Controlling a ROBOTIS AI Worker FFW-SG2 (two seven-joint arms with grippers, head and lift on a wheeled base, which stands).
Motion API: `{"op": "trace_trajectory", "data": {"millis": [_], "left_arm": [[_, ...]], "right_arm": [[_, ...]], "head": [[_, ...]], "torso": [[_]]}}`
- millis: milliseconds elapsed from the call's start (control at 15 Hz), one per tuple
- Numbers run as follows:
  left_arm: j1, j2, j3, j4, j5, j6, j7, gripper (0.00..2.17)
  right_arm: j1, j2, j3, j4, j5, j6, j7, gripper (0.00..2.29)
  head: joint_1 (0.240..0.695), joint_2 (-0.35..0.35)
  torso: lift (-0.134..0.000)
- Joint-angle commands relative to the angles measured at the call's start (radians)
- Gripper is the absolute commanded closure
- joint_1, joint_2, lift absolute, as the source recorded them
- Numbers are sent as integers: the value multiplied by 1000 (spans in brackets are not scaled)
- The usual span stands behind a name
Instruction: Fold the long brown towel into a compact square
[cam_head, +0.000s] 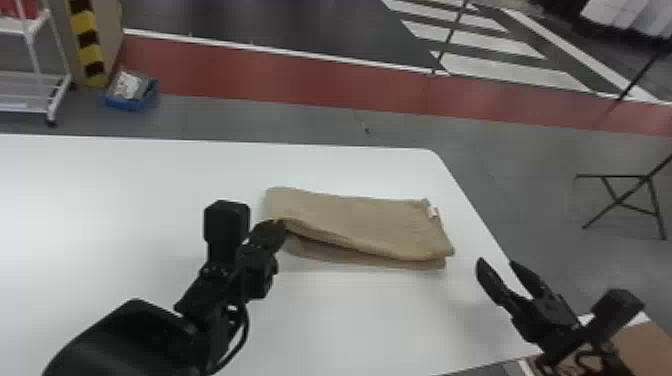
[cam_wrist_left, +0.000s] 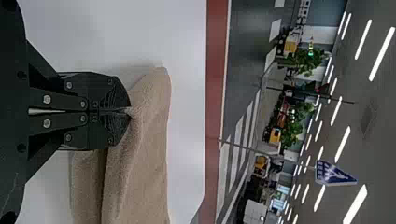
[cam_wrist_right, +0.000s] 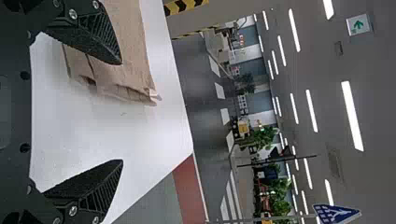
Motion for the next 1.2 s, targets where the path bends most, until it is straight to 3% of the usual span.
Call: {"op": "trace_trajectory", "data": {"millis": [0, 267, 467, 800, 1133], "left_arm": [[1, 57, 67, -20, -1, 4, -4, 1376], [50, 164, 200, -104, 27, 10, -15, 1376], [186, 203, 295, -233, 32, 38, -26, 1376], [357, 221, 291, -392, -68, 71, -23, 1369], [404, 221, 291, -464, -82, 108, -18, 1369]], "right_arm": [[-6, 0, 8, -4, 5, 8, -3, 151], [-14, 2, 28, -16, 8, 23, -8, 151], [-28, 5, 45, -14, 20, 23, -10, 151], [-48, 12, 80, -7, 39, 23, -17, 151], [-48, 12, 76, -1, 37, 23, -19, 151]], "head": [[695, -350], [695, -350], [695, -350], [695, -350], [695, -350]], "torso": [[-124], [-124], [-124], [-124], [-124]]}}
